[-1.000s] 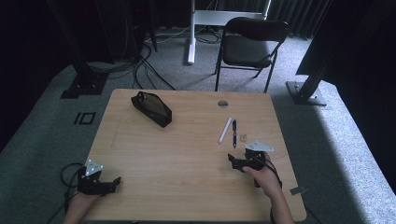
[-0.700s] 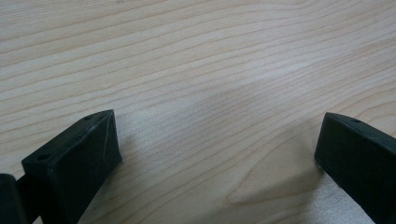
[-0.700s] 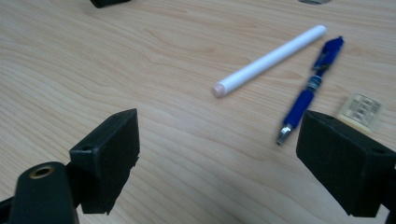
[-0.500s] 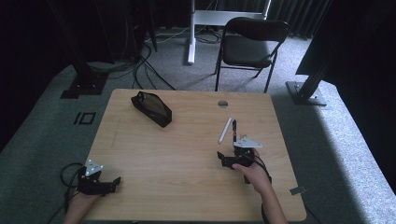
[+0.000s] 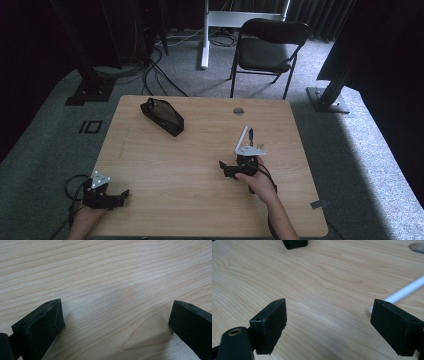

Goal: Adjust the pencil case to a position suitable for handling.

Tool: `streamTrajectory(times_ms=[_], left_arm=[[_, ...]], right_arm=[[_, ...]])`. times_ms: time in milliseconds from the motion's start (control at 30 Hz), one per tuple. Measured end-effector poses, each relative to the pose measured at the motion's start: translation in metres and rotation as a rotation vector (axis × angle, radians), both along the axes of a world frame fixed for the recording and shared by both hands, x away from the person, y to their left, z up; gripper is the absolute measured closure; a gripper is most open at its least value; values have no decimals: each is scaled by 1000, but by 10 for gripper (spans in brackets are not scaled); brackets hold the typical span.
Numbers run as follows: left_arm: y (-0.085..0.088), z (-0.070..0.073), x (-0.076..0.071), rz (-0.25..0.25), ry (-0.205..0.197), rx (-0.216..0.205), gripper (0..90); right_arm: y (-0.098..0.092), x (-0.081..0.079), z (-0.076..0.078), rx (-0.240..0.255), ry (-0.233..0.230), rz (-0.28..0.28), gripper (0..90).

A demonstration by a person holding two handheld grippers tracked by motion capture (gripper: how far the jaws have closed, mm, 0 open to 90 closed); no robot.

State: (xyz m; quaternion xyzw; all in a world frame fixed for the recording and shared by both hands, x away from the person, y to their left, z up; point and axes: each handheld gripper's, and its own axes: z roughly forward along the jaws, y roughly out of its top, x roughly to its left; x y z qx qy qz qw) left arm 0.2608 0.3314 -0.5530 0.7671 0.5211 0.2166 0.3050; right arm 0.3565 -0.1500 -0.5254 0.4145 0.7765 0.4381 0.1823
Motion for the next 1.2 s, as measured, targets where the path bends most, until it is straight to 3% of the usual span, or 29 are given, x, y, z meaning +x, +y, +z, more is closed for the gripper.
streamTrajectory(times_ms=[733, 800, 1200], left_arm=[[0, 0, 0, 0, 0, 0, 2], [0, 0, 0, 0, 0, 0, 2], [0, 0, 0, 0, 0, 0, 2]], right_arm=[[53, 17, 3, -2, -32, 77, 129], [59, 22, 3, 13, -36, 73, 130], [88, 46, 3, -3, -49, 111, 131]])
